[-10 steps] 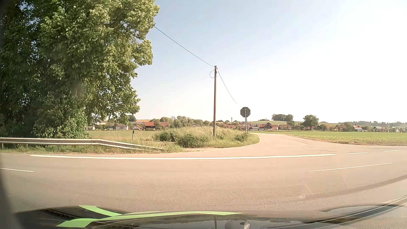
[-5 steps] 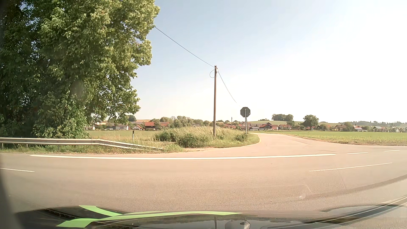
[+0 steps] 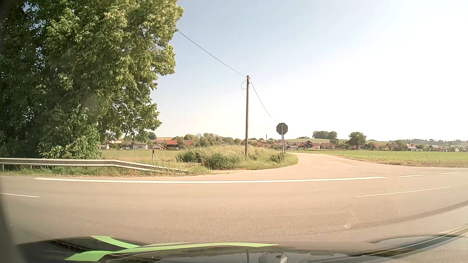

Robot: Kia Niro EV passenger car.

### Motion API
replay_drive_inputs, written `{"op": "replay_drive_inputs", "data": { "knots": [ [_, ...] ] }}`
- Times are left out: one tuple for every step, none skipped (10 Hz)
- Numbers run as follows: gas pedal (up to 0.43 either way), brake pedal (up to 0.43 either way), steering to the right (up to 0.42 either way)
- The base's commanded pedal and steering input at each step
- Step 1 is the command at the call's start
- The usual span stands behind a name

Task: Follow the waypoints while adhering to traffic rules and regulations

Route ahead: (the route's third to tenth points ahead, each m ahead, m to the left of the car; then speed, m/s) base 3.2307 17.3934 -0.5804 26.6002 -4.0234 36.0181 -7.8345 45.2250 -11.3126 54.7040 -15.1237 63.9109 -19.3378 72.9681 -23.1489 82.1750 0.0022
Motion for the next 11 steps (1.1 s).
{"op": "replay_drive_inputs", "data": {
  "knots": [
    [0.000, 0.000, -0.824],
    [0.000, 0.000, -0.823],
    [0.000, 0.000, -0.823],
    [0.000, 0.000, -0.826],
    [0.000, 0.000, -0.833],
    [0.059, 0.000, -0.840],
    [0.110, 0.000, -0.842],
    [0.110, 0.000, -0.843],
    [0.150, 0.000, -0.844],
    [0.189, 0.000, -0.846],
    [0.228, 0.000, -0.848]
  ]
}}
